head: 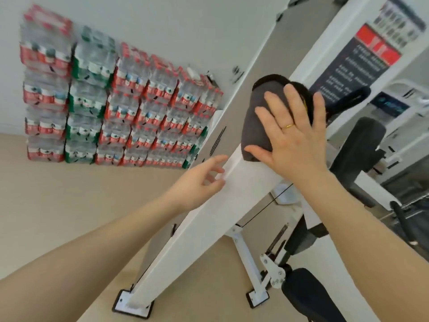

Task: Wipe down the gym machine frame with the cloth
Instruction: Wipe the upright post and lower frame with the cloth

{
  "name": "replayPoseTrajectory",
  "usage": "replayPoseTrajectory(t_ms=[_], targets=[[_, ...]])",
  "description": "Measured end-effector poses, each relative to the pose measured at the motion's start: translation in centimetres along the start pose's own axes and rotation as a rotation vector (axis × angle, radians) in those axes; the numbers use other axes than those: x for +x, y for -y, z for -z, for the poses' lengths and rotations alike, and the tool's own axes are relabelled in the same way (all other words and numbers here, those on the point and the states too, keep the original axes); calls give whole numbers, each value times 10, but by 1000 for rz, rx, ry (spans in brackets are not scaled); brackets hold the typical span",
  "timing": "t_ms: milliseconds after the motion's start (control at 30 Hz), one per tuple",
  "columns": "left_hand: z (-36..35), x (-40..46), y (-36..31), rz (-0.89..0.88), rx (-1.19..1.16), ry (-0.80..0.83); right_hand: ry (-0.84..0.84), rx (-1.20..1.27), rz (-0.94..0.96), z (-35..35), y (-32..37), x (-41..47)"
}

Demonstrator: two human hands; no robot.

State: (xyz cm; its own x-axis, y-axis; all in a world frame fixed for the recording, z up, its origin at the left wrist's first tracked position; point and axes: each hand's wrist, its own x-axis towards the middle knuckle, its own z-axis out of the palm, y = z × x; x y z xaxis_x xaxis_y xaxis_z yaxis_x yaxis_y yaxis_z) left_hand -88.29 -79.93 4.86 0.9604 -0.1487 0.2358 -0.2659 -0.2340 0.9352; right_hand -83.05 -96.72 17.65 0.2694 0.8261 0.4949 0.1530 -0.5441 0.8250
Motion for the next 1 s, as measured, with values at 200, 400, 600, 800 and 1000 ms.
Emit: replayPoseTrajectory(t_ms=[200,400,600,800,1000], targets=[[3,0,-22,-43,26,-6,56,35,63,-7,34,-34],[9,11,-72,-124,20,-47,-59,90,-96,11,-26,17],[9,32,-127,-233,-105,-160,-182,70,-230,22,-79,64],[7,37,-135,-180,-196,-244,-194,114,-272,1,-35,3],[-1,47,-166,-244,-169,-322,-328,284,-567,-2,-78,2]])
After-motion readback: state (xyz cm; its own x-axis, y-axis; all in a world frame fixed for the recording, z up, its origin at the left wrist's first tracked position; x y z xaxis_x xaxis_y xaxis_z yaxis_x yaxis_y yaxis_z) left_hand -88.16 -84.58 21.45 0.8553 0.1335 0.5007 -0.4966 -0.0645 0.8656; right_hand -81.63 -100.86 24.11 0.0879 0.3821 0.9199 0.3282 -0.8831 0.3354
